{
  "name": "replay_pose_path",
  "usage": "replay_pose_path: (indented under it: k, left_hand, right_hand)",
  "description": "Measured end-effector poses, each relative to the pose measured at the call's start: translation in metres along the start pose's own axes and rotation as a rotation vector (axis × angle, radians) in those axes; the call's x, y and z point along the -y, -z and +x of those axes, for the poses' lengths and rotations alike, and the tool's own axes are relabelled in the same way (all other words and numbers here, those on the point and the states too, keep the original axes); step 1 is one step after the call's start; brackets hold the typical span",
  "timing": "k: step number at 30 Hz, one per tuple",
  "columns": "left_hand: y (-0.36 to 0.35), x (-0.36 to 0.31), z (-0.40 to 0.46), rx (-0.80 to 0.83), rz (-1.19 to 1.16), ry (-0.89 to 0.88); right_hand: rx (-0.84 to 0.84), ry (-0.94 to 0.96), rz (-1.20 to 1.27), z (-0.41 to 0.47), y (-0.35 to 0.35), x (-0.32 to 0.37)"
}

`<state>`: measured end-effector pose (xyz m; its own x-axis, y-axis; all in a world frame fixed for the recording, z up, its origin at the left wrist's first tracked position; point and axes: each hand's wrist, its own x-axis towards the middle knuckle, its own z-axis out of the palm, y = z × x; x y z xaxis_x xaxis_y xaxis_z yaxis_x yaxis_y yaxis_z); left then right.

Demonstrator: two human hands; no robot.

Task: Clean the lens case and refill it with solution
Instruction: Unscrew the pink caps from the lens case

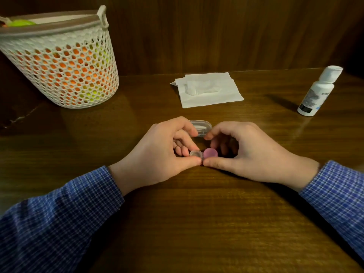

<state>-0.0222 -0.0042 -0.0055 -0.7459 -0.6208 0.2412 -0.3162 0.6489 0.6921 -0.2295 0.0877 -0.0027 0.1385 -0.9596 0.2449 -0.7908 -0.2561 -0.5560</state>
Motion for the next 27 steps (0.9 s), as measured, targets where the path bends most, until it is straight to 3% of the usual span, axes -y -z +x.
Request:
replay_pose_path:
  k: [8,23,27]
  left_hand:
    - [-0.0011,0.0002,0.0004,0.005,-0.014,-0.01]
    - [0.0,-0.0001,0.0009,0.015,-0.008,-0.001]
    - [-0.0003,0.0006,0.0003,0.011,-0.014,0.0]
  right_hand:
    - [0.011,-0.056,0.134,0.002,0.0019,-0.0003]
    - [0.107,0.006,0.148,0.0057,0.0075,-0.0039]
    - [0.061,0.002,0.102,0.0023,0.0049,-0.0029]
